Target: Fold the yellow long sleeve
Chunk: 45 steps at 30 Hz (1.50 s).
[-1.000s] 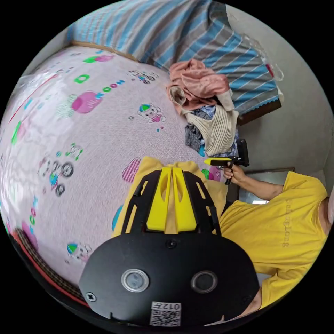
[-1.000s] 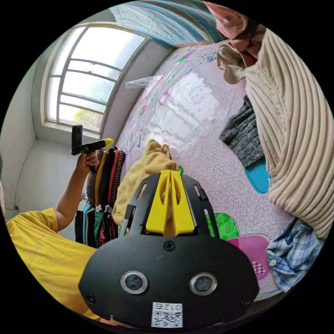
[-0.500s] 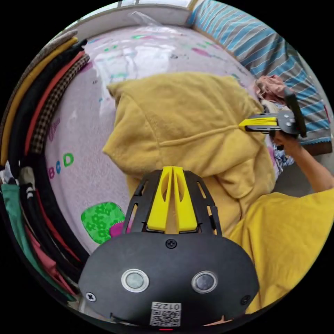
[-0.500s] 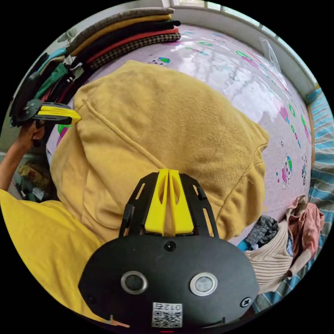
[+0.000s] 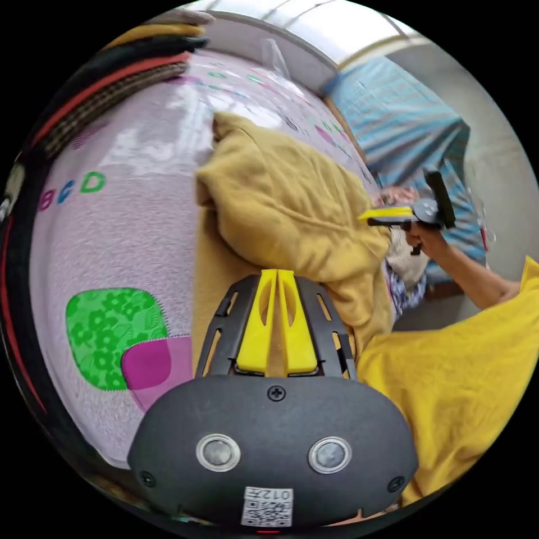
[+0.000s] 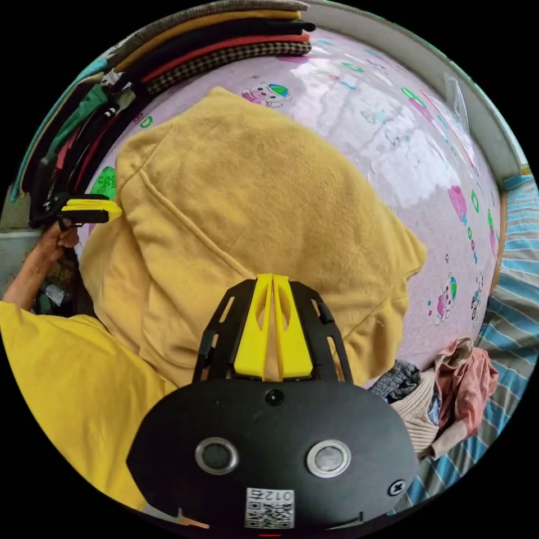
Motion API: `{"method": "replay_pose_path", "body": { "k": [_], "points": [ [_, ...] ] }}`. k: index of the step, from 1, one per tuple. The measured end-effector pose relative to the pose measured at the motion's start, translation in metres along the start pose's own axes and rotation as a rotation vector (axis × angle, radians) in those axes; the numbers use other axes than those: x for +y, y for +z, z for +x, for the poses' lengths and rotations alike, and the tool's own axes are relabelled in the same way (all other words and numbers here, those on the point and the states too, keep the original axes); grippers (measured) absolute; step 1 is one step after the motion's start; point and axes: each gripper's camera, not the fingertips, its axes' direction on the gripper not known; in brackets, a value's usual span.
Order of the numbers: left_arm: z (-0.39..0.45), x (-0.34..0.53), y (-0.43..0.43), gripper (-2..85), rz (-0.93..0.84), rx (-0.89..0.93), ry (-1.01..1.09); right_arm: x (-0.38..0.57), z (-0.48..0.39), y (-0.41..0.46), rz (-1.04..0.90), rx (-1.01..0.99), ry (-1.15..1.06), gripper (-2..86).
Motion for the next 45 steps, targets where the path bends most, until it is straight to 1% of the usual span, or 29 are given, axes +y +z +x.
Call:
{"method": "replay_pose_path", "body": {
  "k": [1, 2, 3, 4, 5, 6, 8, 9, 11, 12, 14, 17, 20, 25, 29, 31, 33, 34, 35, 36, 39, 41, 45],
  "points": [
    [-0.013, 0.008, -0.031, 0.6, 0.097, 0.000, -0.085, -0.021, -0.010, -0.022, 0.058, 0.022, -0.077, 0.4],
    [-0.029, 0.014, -0.057, 0.8, 0.181, 0.058, -0.149, -0.048, -0.022, -0.039, 0.092, 0.022, -0.181, 0.6],
    [-0.038, 0.015, -0.067, 1.0, 0.214, 0.098, -0.174, -0.064, -0.028, -0.045, 0.095, 0.011, -0.236, 0.8],
    [-0.055, 0.014, -0.083, 1.3, 0.258, 0.172, -0.209, -0.099, -0.039, -0.055, 0.082, -0.021, -0.330, 1.1],
    [-0.068, 0.009, -0.093, 1.8, 0.266, 0.209, -0.233, -0.137, -0.051, -0.062, 0.066, -0.056, -0.413, 1.9],
    [-0.072, 0.005, -0.097, 2.1, 0.257, 0.212, -0.233, -0.156, -0.057, -0.065, 0.060, -0.074, -0.456, 2.3],
    [-0.080, -0.013, -0.109, 3.0, 0.185, 0.178, -0.197, -0.232, -0.082, -0.073, 0.027, -0.108, -0.613, 4.3],
    [-0.081, -0.016, -0.112, 3.3, 0.175, 0.183, -0.190, -0.249, -0.088, -0.074, 0.022, -0.105, -0.649, 4.9],
    [-0.082, -0.026, -0.128, 4.2, 0.156, 0.256, -0.133, -0.314, -0.113, -0.071, -0.037, -0.094, -0.777, 6.8],
    [-0.081, -0.027, -0.133, 4.5, 0.155, 0.274, -0.113, -0.329, -0.118, -0.068, -0.062, -0.098, -0.804, 7.0],
    [-0.075, -0.030, -0.152, 5.6, 0.159, 0.309, -0.051, -0.377, -0.138, -0.050, -0.193, -0.126, -0.907, 7.9],
    [-0.075, -0.029, -0.174, 7.5, 0.158, 0.361, -0.009, -0.418, -0.157, -0.021, -0.382, -0.136, -1.004, 8.5],
    [-0.077, -0.022, -0.198, 8.7, 0.204, 0.419, 0.030, -0.443, -0.166, -0.008, -0.444, -0.156, -1.051, 8.5],
    [-0.059, -0.038, -0.208, 8.9, 0.150, 0.362, 0.072, -0.471, -0.166, 0.000, -0.505, -0.191, -1.064, 8.7],
    [-0.046, -0.051, -0.217, 7.5, 0.119, 0.328, 0.078, -0.491, -0.158, -0.018, -0.436, -0.299, -1.049, 10.2],
    [-0.044, -0.052, -0.223, 6.1, 0.113, 0.301, 0.074, -0.493, -0.161, -0.008, -0.495, -0.306, -1.060, 10.7],
    [-0.044, -0.052, -0.230, 4.6, 0.115, 0.304, 0.066, -0.486, -0.167, 0.010, -0.563, -0.242, -1.103, 9.7],
    [-0.044, -0.051, -0.233, 3.6, 0.115, 0.303, 0.058, -0.480, -0.170, 0.018, -0.590, -0.217, -1.134, 6.1],
    [-0.047, -0.050, -0.234, 2.7, 0.103, 0.297, 0.035, -0.477, -0.171, 0.022, -0.595, -0.235, -1.151, 3.8],
    [-0.048, -0.050, -0.234, 2.4, 0.094, 0.298, 0.019, -0.478, -0.170, 0.022, -0.577, -0.229, -1.139, 3.3],
    [-0.069, -0.043, -0.229, 1.3, 0.105, 0.360, -0.133, -0.486, -0.149, 0.027, -0.521, -0.278, -0.973, 1.7],
    [-0.081, -0.034, -0.223, 0.8, 0.139, 0.436, -0.238, -0.484, -0.124, 0.034, -0.489, -0.349, -0.819, 1.3],
    [-0.084, -0.026, -0.219, 0.5, 0.169, 0.464, -0.301, -0.468, -0.085, 0.044, -0.422, -0.460, -0.597, 1.1]
  ]
}}
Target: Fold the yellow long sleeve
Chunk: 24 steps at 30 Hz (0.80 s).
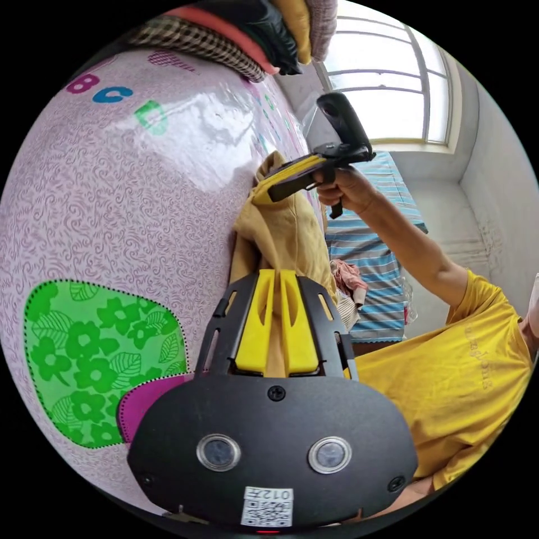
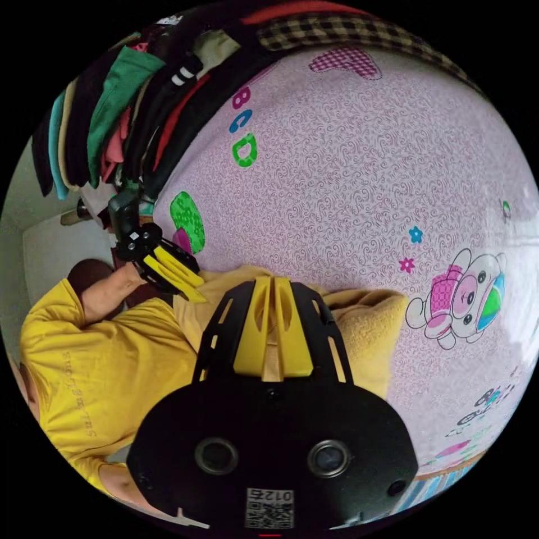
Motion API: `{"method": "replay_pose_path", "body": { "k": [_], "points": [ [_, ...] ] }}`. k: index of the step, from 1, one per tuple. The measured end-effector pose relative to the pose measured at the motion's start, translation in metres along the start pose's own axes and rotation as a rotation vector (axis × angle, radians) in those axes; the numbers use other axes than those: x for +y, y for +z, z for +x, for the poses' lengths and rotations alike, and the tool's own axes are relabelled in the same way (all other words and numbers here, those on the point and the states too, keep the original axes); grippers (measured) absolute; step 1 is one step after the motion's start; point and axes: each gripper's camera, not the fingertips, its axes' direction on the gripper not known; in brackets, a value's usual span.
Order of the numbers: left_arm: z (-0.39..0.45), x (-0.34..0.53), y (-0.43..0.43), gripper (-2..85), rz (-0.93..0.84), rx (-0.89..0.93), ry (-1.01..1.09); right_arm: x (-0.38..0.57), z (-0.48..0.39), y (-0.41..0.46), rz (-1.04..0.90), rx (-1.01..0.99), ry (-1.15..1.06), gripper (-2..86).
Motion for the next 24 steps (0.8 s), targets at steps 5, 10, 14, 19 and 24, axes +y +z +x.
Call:
{"method": "replay_pose_path", "body": {
  "k": [5, 10, 14, 19, 24],
  "points": [
    [0.002, 0.018, -0.018, 0.4, 0.015, -0.069, -0.070, 0.066, 0.008, -0.013, 0.294, -0.007, 0.059, 0.7],
    [0.093, 0.015, -0.047, 0.5, 0.189, -0.405, 0.096, 0.168, 0.020, -0.053, 0.656, -0.100, 0.096, 0.7],
    [0.151, -0.036, 0.029, 0.4, 0.048, -0.316, 0.302, 0.211, 0.015, -0.020, 0.559, -0.079, 0.063, 0.6],
    [0.124, -0.046, 0.132, 0.5, -0.174, -0.432, 0.262, 0.215, 0.016, 0.043, 0.386, 0.025, 0.086, 0.4],
    [0.063, -0.004, 0.135, 0.5, -0.086, -0.356, 0.111, 0.241, 0.030, 0.078, 0.448, -0.011, 0.176, 0.2]
  ]
}}
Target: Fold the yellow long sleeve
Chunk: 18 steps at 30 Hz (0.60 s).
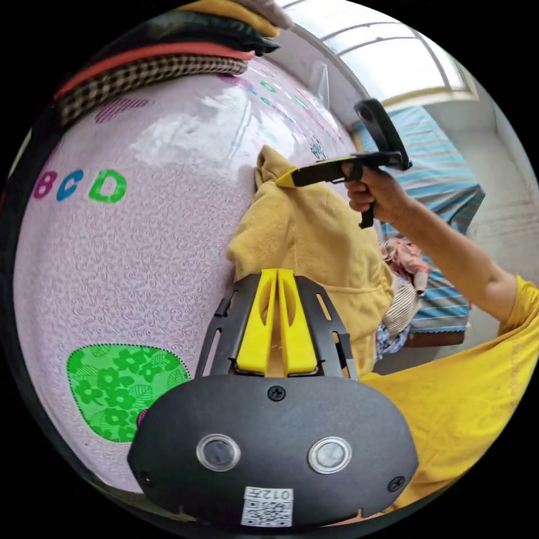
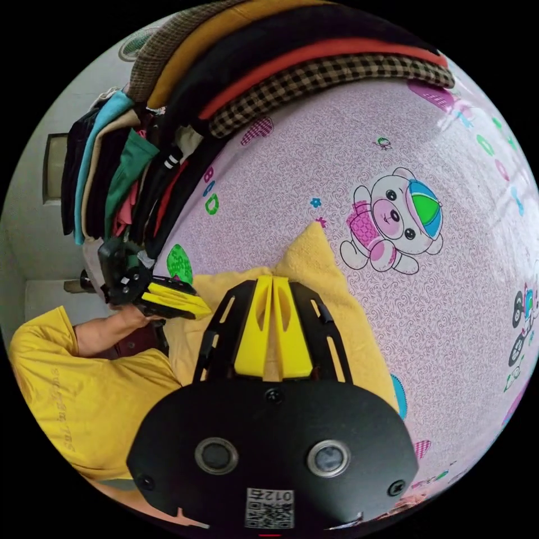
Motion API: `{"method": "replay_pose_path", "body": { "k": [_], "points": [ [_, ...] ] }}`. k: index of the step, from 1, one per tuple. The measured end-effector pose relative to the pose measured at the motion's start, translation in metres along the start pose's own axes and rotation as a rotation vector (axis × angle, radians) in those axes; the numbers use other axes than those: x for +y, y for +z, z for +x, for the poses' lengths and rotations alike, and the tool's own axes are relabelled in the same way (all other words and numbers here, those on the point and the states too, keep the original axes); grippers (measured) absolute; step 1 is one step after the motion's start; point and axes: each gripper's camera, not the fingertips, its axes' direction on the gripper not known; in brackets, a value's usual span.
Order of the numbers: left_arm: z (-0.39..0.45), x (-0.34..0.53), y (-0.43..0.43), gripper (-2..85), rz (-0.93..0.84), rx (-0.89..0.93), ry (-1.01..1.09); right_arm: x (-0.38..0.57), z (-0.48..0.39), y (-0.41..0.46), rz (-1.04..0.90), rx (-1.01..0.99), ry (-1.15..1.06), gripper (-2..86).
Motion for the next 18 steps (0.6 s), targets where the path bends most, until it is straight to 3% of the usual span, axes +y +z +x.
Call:
{"method": "replay_pose_path", "body": {
  "k": [2, 7, 13, 18],
  "points": [
    [0.002, 0.011, -0.005, 0.4, 0.019, 0.030, 0.000, 0.031, -0.003, -0.011, 0.044, -0.036, -0.027, 0.3],
    [0.063, 0.010, -0.027, 0.3, 0.113, -0.101, 0.143, 0.154, 0.002, -0.080, 0.289, 0.037, 0.059, 0.6],
    [0.138, -0.075, 0.053, 0.4, 0.005, -0.143, 0.375, 0.355, 0.050, -0.111, 0.557, 0.026, 0.436, 0.6],
    [0.143, -0.123, 0.130, 0.4, -0.146, -0.151, 0.374, 0.468, 0.071, -0.090, 0.704, -0.040, 0.625, 0.6]
  ]
}}
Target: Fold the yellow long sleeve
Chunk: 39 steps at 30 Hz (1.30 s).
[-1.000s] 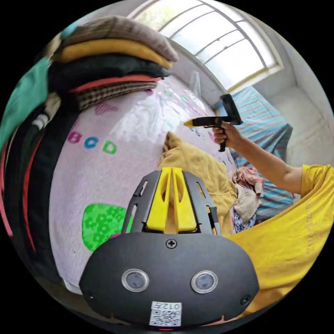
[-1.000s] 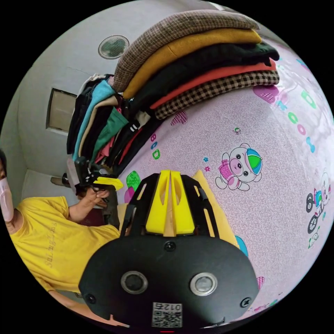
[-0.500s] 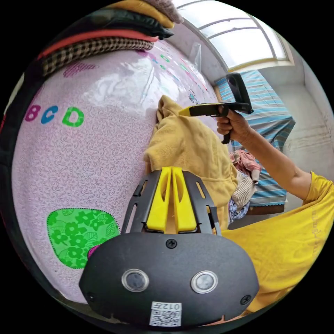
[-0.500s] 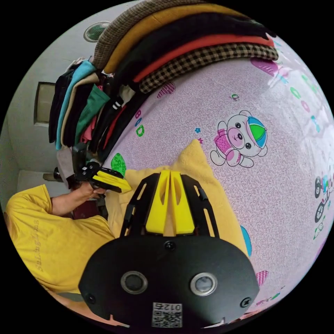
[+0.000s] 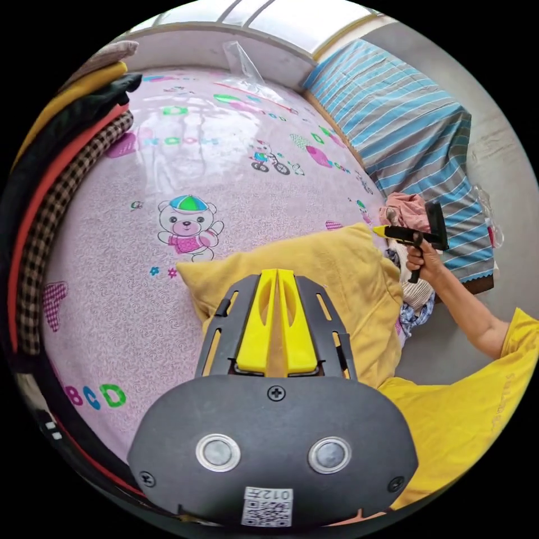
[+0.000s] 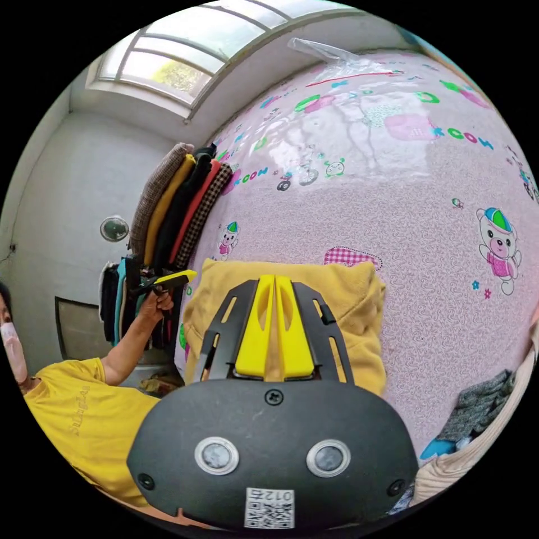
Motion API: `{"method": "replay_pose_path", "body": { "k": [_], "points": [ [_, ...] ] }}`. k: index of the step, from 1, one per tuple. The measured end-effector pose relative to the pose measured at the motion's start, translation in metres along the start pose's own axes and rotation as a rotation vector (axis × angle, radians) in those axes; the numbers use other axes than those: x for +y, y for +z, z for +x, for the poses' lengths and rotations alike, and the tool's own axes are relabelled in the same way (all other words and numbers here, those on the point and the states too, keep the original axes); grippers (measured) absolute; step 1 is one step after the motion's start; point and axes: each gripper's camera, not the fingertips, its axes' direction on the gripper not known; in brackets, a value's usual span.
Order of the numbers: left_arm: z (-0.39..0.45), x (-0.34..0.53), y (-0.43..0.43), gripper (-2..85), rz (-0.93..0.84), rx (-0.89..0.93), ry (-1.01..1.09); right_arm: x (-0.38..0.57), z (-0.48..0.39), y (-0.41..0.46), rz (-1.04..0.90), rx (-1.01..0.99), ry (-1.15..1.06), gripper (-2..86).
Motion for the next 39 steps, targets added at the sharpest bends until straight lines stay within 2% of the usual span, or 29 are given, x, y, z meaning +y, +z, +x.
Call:
{"method": "replay_pose_path", "body": {
  "k": [2, 5, 8, 12, 14, 17, 19, 21, 22, 23, 25, 26, 27, 28, 30, 35, 39],
  "points": [
    [-0.011, -0.001, 0.039, 0.4, -0.105, -0.122, -0.035, 0.024, 0.028, 0.008, -0.070, 0.120, 0.029, 0.6],
    [-0.029, 0.013, 0.061, 0.4, -0.077, -0.023, -0.083, 0.049, 0.056, 0.014, -0.073, 0.133, 0.045, 0.4],
    [-0.021, 0.016, 0.077, 0.4, -0.093, -0.049, -0.050, 0.064, 0.063, 0.023, -0.108, 0.208, -0.004, 0.4],
    [-0.003, 0.013, 0.074, 0.4, -0.133, -0.123, -0.025, 0.087, 0.067, 0.000, -0.067, 0.200, -0.006, 0.5],
    [0.027, 0.026, 0.049, 0.4, -0.097, -0.191, 0.038, 0.114, 0.053, -0.031, -0.005, 0.218, -0.045, 0.6],
    [0.082, 0.058, 0.040, 0.4, -0.077, -0.078, 0.161, 0.164, 0.031, -0.059, 0.017, 0.058, -0.154, 0.6],
    [0.112, 0.078, 0.063, 0.4, -0.170, -0.056, 0.254, 0.194, 0.027, -0.058, -0.044, 0.017, -0.195, 0.6],
    [0.122, 0.101, 0.092, 0.4, -0.267, -0.214, 0.274, 0.220, 0.037, -0.051, -0.116, 0.082, -0.187, 0.6],
    [0.114, 0.116, 0.109, 0.4, -0.306, -0.324, 0.247, 0.235, 0.053, -0.046, -0.156, 0.180, -0.139, 0.5],
    [0.098, 0.130, 0.116, 0.3, -0.294, -0.295, 0.206, 0.248, 0.072, -0.045, -0.163, 0.212, -0.092, 0.5],
    [0.067, 0.140, 0.100, 0.4, -0.210, -0.143, 0.046, 0.265, 0.094, -0.056, -0.085, 0.128, 0.017, 0.5],
    [0.053, 0.145, 0.084, 0.4, -0.174, -0.087, -0.057, 0.275, 0.099, -0.068, -0.027, 0.172, 0.091, 0.5],
    [0.053, 0.147, 0.075, 0.4, -0.146, -0.079, -0.072, 0.280, 0.097, -0.074, 0.000, 0.206, 0.094, 0.5],
    [0.064, 0.153, 0.055, 0.5, -0.090, -0.093, -0.042, 0.290, 0.085, -0.084, 0.031, 0.228, 0.041, 0.5],
    [0.096, 0.162, 0.042, 0.5, -0.094, -0.092, 0.054, 0.306, 0.063, -0.092, 0.026, 0.166, -0.066, 0.5],
    [0.186, 0.206, 0.096, 0.4, -0.312, 0.173, 0.240, 0.369, 0.014, -0.046, -0.150, -0.104, -0.203, 0.5],
    [0.195, 0.219, 0.136, 0.4, -0.294, 0.211, 0.168, 0.393, 0.003, -0.004, -0.208, -0.165, -0.219, 0.5]
  ]
}}
